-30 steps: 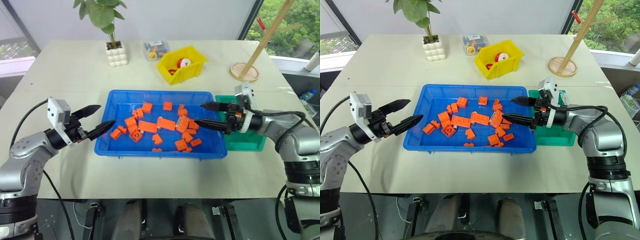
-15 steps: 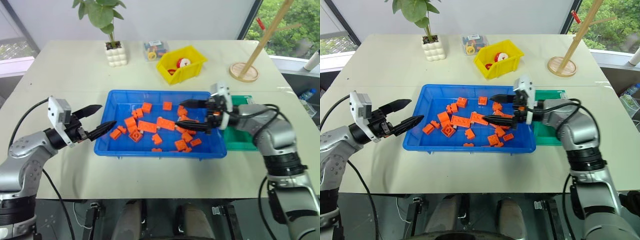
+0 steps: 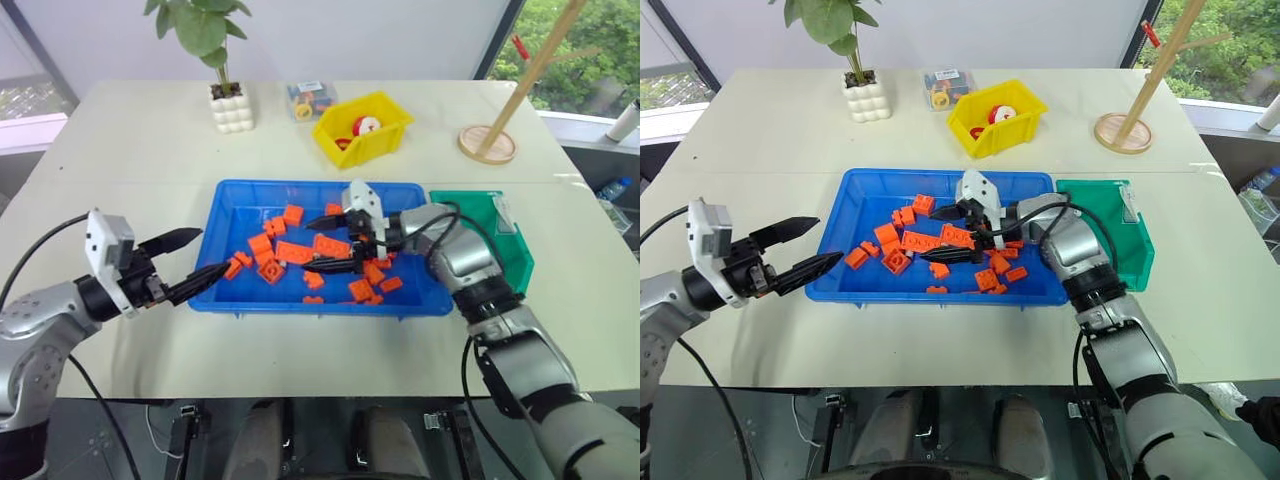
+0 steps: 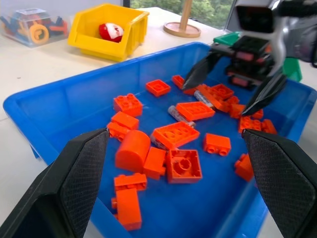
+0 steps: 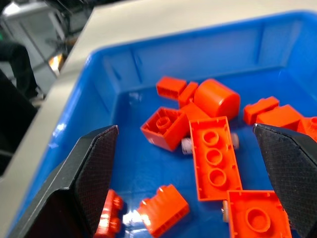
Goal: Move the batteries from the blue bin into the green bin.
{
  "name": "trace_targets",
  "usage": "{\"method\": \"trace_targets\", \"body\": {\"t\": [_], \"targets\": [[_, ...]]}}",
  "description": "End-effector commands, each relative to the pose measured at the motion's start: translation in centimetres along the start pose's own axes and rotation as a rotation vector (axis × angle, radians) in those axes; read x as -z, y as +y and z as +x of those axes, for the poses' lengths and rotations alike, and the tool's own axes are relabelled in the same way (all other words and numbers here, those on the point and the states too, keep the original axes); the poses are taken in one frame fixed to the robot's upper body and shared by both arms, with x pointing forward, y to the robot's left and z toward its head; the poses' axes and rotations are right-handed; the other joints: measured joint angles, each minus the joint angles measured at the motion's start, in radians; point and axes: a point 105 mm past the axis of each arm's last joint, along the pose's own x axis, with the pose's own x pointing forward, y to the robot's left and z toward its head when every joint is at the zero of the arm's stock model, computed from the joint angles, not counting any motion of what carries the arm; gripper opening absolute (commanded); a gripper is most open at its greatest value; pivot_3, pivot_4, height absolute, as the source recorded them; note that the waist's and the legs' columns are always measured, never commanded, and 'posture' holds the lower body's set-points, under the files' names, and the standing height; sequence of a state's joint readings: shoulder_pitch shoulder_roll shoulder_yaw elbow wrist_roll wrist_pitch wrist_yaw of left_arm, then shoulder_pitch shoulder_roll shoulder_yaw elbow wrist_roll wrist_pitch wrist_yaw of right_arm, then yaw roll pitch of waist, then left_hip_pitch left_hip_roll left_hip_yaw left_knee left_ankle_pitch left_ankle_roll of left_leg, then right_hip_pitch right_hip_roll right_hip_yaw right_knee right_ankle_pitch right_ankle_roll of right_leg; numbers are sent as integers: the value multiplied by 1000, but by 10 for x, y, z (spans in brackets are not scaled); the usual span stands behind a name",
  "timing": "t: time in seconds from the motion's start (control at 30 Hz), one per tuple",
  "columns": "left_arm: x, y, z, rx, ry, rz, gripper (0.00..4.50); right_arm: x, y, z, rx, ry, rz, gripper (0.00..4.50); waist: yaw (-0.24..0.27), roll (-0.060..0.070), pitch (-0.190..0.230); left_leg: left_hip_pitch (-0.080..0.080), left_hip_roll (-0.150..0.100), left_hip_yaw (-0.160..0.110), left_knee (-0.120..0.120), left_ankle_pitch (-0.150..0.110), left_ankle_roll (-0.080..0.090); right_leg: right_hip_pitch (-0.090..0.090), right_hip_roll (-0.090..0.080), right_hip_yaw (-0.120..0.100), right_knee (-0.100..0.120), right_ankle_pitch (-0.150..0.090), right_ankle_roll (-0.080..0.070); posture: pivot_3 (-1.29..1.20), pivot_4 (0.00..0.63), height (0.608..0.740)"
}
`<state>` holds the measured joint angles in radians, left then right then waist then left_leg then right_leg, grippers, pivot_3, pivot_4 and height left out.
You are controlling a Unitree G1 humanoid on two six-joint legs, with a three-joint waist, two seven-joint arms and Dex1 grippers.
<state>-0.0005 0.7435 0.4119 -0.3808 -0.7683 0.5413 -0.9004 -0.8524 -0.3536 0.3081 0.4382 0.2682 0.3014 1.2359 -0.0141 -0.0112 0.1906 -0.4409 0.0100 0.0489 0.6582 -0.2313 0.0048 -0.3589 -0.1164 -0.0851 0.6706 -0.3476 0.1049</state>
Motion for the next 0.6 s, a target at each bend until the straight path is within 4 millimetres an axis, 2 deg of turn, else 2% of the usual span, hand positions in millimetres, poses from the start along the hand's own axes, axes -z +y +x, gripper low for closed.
{"method": "trace_targets", "body": {"t": [0.03, 0.37, 0.6], "targets": [[-13, -4, -3, 0, -24, 46, 4500, -5, -5, 9, -20, 22, -60, 4488, 0, 0, 0, 0, 0, 0, 0, 0, 0, 0, 0, 0, 0, 0, 0, 0, 150, 739], [-11, -5, -2, -20, -42, 42, 4500, 7, -24, 26, 30, 136, -100, 4488, -3, 0, 0, 0, 0, 0, 0, 0, 0, -1, 0, 0, 0, 0, 0, 0, 150, 739], [-12, -4, 0, -30, -57, 43, 4500, 18, -29, 30, 46, 200, -121, 4488, -4, 0, 0, 0, 0, 1, -1, 0, -1, -1, 0, 1, 1, 0, 0, 0, 150, 739]]}}
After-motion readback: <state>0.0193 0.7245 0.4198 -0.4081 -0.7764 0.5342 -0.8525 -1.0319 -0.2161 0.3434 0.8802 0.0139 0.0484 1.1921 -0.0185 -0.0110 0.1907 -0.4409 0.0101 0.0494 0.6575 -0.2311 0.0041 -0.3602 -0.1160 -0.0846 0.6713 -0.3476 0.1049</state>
